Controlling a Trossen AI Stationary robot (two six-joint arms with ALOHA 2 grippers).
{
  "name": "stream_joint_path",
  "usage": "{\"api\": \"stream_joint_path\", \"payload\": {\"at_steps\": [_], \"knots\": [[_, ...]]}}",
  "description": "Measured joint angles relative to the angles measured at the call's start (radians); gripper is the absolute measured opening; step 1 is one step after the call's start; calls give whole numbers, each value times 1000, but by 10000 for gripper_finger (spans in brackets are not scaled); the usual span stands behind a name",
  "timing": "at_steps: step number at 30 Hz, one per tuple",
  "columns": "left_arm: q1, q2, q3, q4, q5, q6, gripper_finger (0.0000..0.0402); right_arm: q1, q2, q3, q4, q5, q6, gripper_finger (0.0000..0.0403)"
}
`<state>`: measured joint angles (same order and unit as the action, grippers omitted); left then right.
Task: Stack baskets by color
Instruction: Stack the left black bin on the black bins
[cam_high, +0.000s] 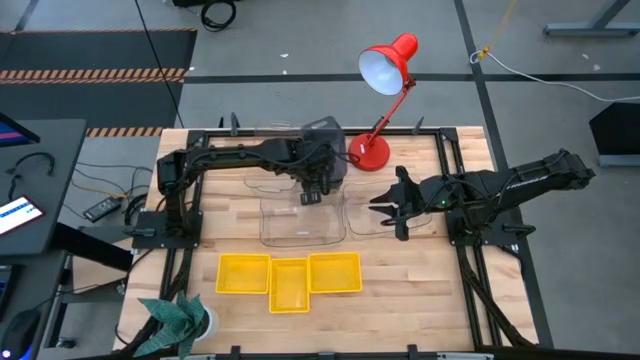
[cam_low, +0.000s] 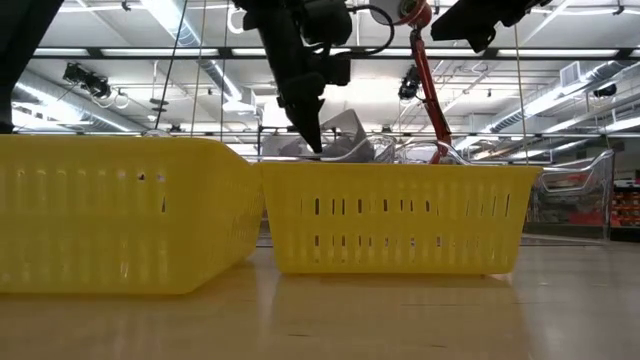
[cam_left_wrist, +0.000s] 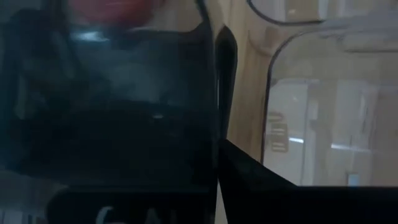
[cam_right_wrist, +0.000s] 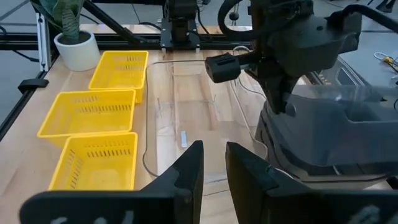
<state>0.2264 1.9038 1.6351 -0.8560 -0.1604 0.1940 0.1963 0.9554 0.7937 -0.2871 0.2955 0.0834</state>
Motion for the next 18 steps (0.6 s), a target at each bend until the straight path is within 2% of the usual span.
{"api": "stream_joint_path", "payload": {"at_steps": [5,14,18], "knots": [[-6,0,9,-12,-2,-5,24,0,0,0,0,0,0,73],[-8,8,9,-17,-26,-17,110,0,0,0,-2,0,0,73],[-8,8,9,-41,-26,6,130,0,0,0,-3,0,0,73]]}}
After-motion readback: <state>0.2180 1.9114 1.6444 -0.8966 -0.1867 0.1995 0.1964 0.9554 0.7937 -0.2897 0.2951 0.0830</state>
